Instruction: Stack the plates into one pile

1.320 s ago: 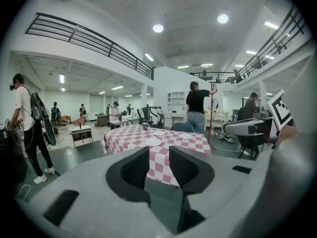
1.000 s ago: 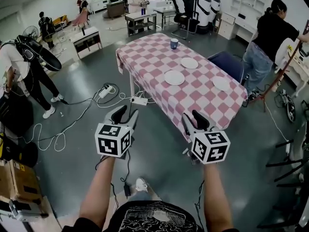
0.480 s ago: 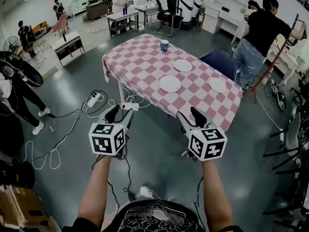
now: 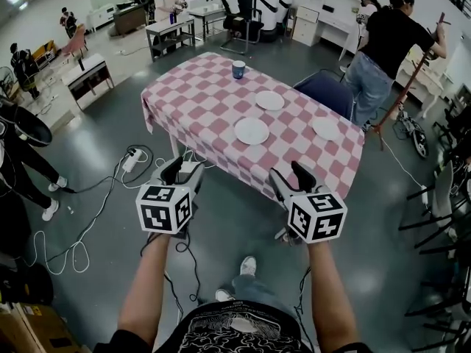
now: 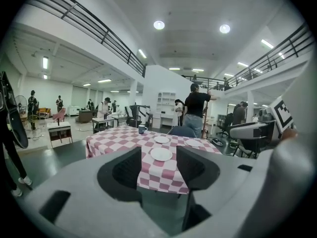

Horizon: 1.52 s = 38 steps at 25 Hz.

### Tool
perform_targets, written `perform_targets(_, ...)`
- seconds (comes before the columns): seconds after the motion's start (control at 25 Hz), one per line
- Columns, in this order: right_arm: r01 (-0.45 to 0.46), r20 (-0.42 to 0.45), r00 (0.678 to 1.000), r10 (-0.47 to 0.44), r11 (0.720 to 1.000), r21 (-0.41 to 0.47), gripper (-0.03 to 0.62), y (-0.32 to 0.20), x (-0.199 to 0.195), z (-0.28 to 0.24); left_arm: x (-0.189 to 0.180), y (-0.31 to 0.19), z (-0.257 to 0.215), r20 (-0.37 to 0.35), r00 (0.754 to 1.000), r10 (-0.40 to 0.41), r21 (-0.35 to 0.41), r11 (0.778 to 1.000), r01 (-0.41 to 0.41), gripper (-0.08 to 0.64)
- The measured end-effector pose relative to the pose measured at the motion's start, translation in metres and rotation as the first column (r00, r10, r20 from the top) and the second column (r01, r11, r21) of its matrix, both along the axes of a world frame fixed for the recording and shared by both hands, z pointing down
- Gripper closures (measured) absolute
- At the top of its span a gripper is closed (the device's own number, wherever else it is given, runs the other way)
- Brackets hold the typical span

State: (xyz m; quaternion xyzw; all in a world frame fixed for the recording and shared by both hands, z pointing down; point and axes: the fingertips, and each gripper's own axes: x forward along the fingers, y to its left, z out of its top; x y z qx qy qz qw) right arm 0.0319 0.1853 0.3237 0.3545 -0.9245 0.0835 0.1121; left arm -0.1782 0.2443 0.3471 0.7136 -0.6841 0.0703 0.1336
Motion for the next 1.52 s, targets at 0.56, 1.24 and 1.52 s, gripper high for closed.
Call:
perform_targets(0.56,-0.074,0.023,0.997,0.075,0.997,-0.027,0.36,-0.124,-0.015,0.029,-0.009,-0.146,0.016,0.036,0.994,0.101,-0.01,0.995,-0.1,0.33)
perform_targets(1.24,-0.144,0.038,0.988,0.147,0.988,-0.062,0.359,-0.31,-0.019,0.031,-0.012,-0.342,0.015,0.058,0.983,0.175,-0.038,0.984,-0.173,0.33)
perform_targets(1.52,-0.171,0.021,0.985,0.174,0.982,-0.081,0.359,-0.328,-0.021,0.04,-0.014,-0.37,0.025,0.052,0.975,0.218,-0.061,0.975,-0.215,0.33)
